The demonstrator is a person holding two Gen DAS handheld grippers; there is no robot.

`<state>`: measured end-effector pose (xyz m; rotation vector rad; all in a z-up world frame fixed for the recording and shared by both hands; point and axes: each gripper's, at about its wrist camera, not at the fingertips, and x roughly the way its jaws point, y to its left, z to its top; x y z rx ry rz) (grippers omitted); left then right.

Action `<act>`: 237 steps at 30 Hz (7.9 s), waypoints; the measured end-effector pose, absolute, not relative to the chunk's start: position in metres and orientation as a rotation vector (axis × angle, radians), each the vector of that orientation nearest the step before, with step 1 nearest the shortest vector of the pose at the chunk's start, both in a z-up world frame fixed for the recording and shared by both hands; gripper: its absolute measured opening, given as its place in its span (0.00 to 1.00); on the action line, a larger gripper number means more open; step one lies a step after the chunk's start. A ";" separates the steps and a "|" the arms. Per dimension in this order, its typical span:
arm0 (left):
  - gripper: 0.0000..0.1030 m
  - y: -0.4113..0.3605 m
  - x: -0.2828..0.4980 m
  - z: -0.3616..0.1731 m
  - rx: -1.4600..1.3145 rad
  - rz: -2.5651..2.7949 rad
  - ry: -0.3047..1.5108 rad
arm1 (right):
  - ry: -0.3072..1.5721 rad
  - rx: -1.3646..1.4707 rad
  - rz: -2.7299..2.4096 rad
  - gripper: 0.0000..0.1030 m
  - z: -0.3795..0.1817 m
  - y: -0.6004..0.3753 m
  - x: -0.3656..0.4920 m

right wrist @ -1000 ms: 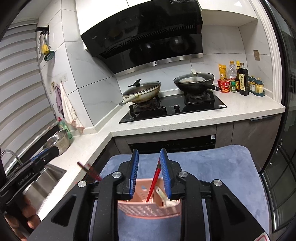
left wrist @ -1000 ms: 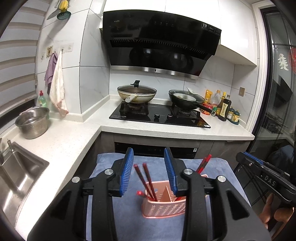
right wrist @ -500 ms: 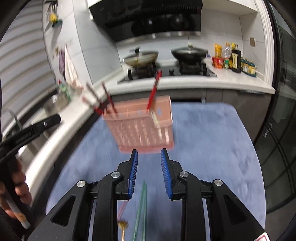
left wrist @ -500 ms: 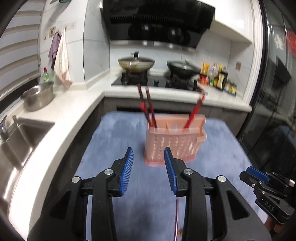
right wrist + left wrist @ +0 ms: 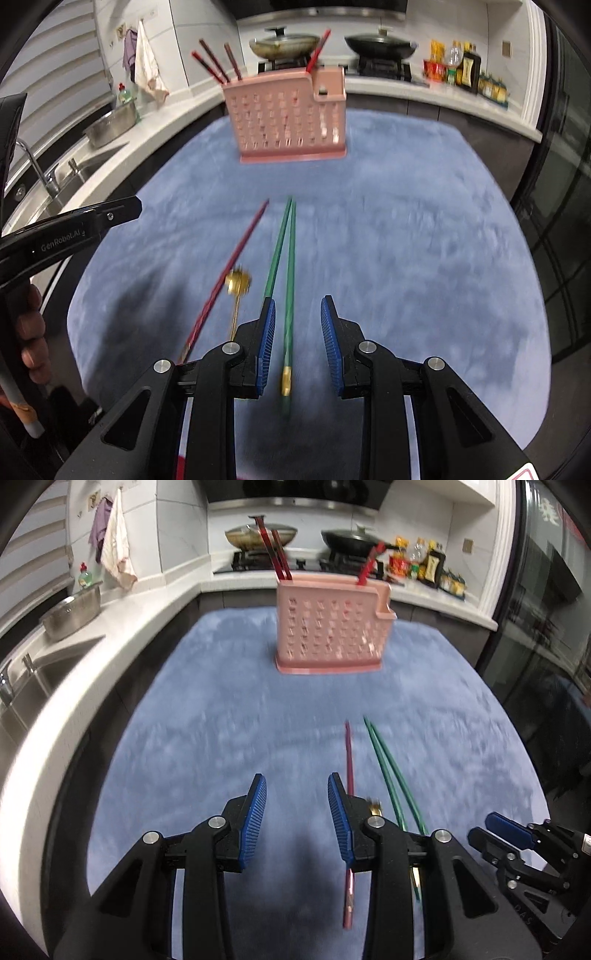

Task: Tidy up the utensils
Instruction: 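Open both tools and withdraw back over the remaining utensils, then grasp the last dark red chopstick with the left tool while the right tool grasps a green chopstick, then carry both chopsticks up and lower them into the pink holder, then open both tools and withdraw back over the green chopstick and gold spoon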

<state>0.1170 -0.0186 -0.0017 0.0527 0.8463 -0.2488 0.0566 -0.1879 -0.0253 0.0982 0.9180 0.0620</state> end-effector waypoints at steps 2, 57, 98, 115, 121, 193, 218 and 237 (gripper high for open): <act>0.32 -0.020 0.112 -0.009 0.060 -0.256 0.865 | 0.938 0.092 0.062 0.25 -0.034 -0.184 0.049; 0.27 -0.036 0.076 -0.086 0.068 -0.343 1.087 | 1.061 0.134 0.072 0.23 -0.084 -0.179 0.042; 0.07 -0.021 0.084 -0.011 0.003 -0.350 0.924 | 0.887 0.177 0.052 0.07 -0.012 -0.195 0.048; 0.07 -0.011 0.139 0.075 0.027 -0.290 0.726 | 0.663 0.223 0.029 0.07 0.084 -0.239 0.098; 0.07 -0.012 0.165 0.098 0.041 -0.276 0.675 | 0.623 0.241 0.050 0.07 0.104 -0.246 0.120; 0.32 -0.041 0.329 0.177 -0.052 -0.202 0.460 | 0.531 0.237 0.120 0.20 0.145 -0.234 0.317; 0.32 -0.029 0.243 0.111 0.012 -0.186 0.596 | 0.666 0.178 0.125 0.20 0.088 -0.205 0.202; 0.32 -0.009 0.146 0.004 0.030 -0.149 0.800 | 0.893 0.118 0.093 0.20 -0.013 -0.179 0.087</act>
